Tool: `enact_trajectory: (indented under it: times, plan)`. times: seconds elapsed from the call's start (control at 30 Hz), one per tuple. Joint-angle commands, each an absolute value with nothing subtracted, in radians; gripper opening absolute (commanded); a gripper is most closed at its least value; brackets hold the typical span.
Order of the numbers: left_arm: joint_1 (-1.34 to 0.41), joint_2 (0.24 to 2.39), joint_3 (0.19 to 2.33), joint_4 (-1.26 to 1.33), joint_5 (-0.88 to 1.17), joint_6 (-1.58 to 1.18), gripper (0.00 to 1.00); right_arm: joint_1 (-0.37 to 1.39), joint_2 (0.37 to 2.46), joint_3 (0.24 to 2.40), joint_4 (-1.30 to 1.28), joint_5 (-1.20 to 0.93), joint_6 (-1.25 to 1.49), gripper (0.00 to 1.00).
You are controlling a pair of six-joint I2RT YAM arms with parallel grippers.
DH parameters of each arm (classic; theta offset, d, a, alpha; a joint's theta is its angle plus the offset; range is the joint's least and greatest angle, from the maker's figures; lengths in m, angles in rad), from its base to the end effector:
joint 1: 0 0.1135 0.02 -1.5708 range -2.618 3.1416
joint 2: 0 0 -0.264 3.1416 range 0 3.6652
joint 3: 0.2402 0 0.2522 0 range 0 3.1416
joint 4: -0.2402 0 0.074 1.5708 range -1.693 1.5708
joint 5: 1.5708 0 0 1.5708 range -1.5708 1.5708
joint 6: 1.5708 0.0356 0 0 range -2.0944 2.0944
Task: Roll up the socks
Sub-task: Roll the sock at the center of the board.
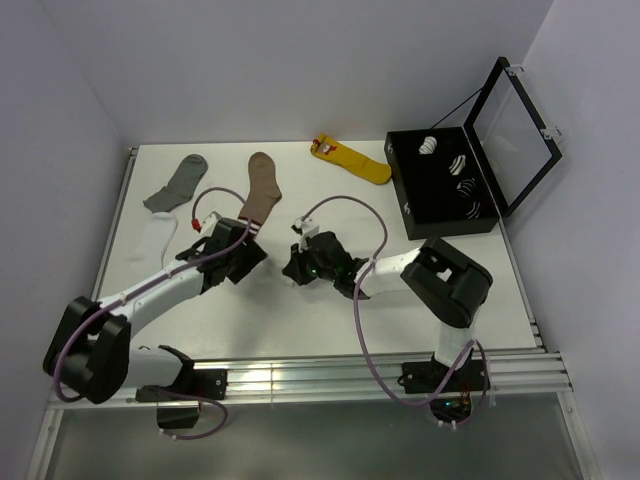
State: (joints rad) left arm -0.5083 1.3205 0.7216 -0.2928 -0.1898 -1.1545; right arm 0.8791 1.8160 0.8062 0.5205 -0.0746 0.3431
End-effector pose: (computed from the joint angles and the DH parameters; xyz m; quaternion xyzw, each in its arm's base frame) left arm 0.2297 -0.1203 0.1960 -0.3280 0.8801 -0.1848 0.2894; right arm 0.2288 0.2804 0.1426 -0.2454 0.8211 0.3213 0.4030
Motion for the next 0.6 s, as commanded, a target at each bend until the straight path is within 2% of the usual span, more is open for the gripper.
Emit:
enact_trajectory:
  times: [0.0, 0.17, 0.57]
  plan:
    - [-0.512, 1.244, 0.643, -0.123, -0.206, -1.221, 0.67, 0.807, 1.825, 0.756, 0.543, -0.263, 0.443, 0.0]
    - [-0.512, 1.232, 0.592, -0.052, -0.186, -1.221, 0.66, 0.732, 1.877, 0.747, 0.603, -0.383, 0.557, 0.0]
    - [-0.512, 1.419, 0.598, 0.12, -0.092, -1.204, 0.65, 0.644, 1.963, 0.775, 0.594, -0.529, 0.673, 0.0]
